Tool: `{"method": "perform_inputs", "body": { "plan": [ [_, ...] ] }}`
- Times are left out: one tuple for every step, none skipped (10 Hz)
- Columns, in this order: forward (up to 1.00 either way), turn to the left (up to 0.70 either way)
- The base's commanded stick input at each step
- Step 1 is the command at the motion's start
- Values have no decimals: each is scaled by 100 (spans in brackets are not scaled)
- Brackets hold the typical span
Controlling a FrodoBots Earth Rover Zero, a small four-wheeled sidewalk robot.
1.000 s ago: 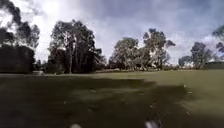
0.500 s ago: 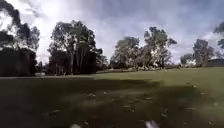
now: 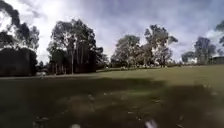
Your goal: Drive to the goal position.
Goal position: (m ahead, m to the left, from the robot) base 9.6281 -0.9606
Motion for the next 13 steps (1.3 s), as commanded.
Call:
{"method": "perform_inputs", "body": {
  "plan": [
    [70, 0],
    [70, 0],
    [70, 0],
    [70, 0],
    [70, 0],
    [70, 0],
    [70, 0],
    [70, 0],
    [70, 0],
    [70, 0],
    [70, 0],
    [70, 0],
    [70, 0]
  ]
}}
